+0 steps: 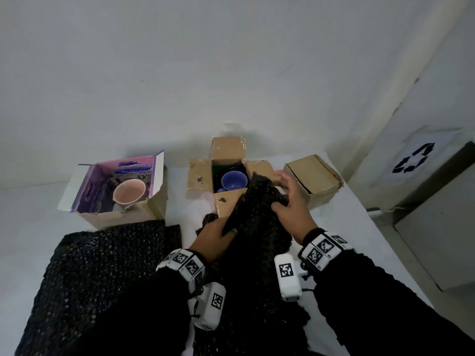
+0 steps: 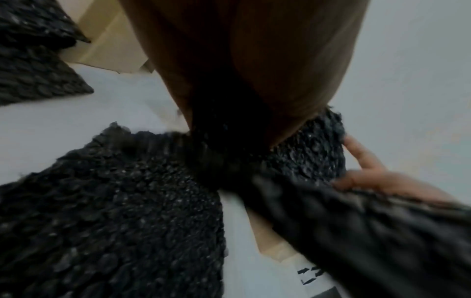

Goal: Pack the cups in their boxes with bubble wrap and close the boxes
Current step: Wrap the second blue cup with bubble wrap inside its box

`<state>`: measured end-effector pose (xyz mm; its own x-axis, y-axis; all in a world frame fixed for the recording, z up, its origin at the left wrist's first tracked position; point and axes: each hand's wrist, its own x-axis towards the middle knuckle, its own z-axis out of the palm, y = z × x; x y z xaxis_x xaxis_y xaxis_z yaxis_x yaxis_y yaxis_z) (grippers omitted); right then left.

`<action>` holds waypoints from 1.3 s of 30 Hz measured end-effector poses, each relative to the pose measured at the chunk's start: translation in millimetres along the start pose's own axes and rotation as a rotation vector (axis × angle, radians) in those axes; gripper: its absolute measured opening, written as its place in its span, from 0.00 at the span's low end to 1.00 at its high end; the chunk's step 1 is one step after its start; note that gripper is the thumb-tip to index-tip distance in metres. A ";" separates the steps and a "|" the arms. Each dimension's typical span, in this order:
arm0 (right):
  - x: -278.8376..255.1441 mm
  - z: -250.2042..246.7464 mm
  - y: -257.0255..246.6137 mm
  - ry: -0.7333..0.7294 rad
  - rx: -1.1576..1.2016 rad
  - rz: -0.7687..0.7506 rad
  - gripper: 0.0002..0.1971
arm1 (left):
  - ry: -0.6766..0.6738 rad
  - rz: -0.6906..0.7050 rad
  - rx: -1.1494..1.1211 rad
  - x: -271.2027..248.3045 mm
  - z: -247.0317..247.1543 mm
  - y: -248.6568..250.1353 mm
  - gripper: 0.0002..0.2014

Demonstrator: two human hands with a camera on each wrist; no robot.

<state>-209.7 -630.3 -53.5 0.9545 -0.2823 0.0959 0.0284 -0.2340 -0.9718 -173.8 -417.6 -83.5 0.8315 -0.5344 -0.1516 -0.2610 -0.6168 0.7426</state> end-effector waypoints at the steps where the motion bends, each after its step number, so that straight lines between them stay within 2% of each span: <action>1: 1.4 -3.7 -2.8 -0.042 -0.045 -0.067 0.33 | 0.008 0.008 -0.033 -0.1 -2.8 5.0 0.09; 2: 2.4 -6.4 -4.2 -0.082 -0.093 -0.132 0.33 | 0.025 0.026 -0.036 0.5 -5.9 10.4 0.07; 4: 3.4 -9.7 -2.3 -0.136 -0.180 -0.193 0.26 | 0.049 0.044 -0.015 3.1 -11.9 18.8 0.06; 6: 1.6 -11.0 0.0 -0.166 -0.223 -0.171 0.17 | 0.048 0.065 -0.026 5.2 -16.8 25.2 0.06; 8: -0.7 -12.4 0.3 -0.206 -0.247 -0.144 0.11 | 0.042 0.098 0.000 3.5 -21.7 30.7 0.03; 9: -2.6 -13.3 -1.4 -0.238 -0.253 -0.144 0.07 | 0.034 0.111 0.032 1.1 -25.7 34.1 0.09; 11: -8.1 -15.1 -9.7 -0.309 -0.288 -0.151 0.02 | -0.028 0.137 0.223 -2.3 -35.4 37.3 0.31; 12: -11.5 -16.7 -14.6 -0.360 -0.313 -0.143 0.06 | -0.070 0.142 0.389 -3.3 -39.8 40.2 0.37; 13: -14.4 -18.1 -19.3 -0.430 -0.353 -0.118 0.12 | -0.106 0.146 0.559 -3.7 -43.4 42.8 0.37; 15: -17.2 -18.3 -25.8 -0.571 -0.559 -0.092 0.24 | -0.151 0.136 0.829 -0.8 -46.3 45.2 0.24; 16: -16.7 -17.0 -26.2 -0.618 -0.714 -0.104 0.27 | -0.157 0.121 0.858 1.0 -47.3 46.1 0.18; 18: -14.0 -11.3 -24.2 -0.658 -0.953 -0.142 0.24 | -0.152 0.117 0.785 5.2 -48.1 42.1 0.12; 20: -9.1 -8.1 -23.2 -0.657 -1.002 -0.137 0.14 | -0.185 0.157 0.673 8.1 -48.6 40.2 0.11; 22: -4.3 -8.6 -22.0 -0.657 -0.986 -0.115 0.10 | -0.189 0.133 0.644 12.2 -50.2 37.9 0.12; 24: 3.5 -9.4 -19.2 -0.633 -0.992 -0.117 0.11 | -0.177 0.128 0.582 15.1 -52.2 34.9 0.13; 26: 10.2 -8.7 -20.5 -0.576 -0.982 -0.121 0.16 | -0.126 0.203 0.445 15.7 -57.1 33.3 0.15; 29: 21.4 -9.5 -26.3 -0.484 -0.868 -0.097 0.18 | -0.051 0.311 0.368 20.9 -70.1 34.5 0.25; 31: 30.5 -10.7 -28.1 -0.435 -0.809 -0.123 0.12 | 0.007 0.355 0.391 33.5 -80.1 34.8 0.24; 32: 35.2 -11.4 -27.4 -0.407 -0.775 -0.136 0.12 | 0.045 0.375 0.454 42.1 -85.9 35.3 0.24; 34: 43.2 -11.5 -25.7 -0.349 -0.722 -0.153 0.24 | 0.097 0.361 0.508 61.1 -96.7 35.5 0.24; 36: 54.9 -8.8 -23.3 -0.265 -0.708 -0.193 0.29 | 0.142 0.290 0.439 78.3 -108.2 36.8 0.21; 39: 78.7 -4.1 -18.9 -0.171 -0.634 -0.212 0.20 | 0.334 0.252 0.560 104.2 -118.0 38.7 0.12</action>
<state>-136.3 -651.9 -26.7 0.9824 -0.0314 0.1840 0.0906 -0.7818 -0.6169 -39.4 -429.0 6.4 0.7953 -0.5492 0.2565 -0.6044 -0.7504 0.2675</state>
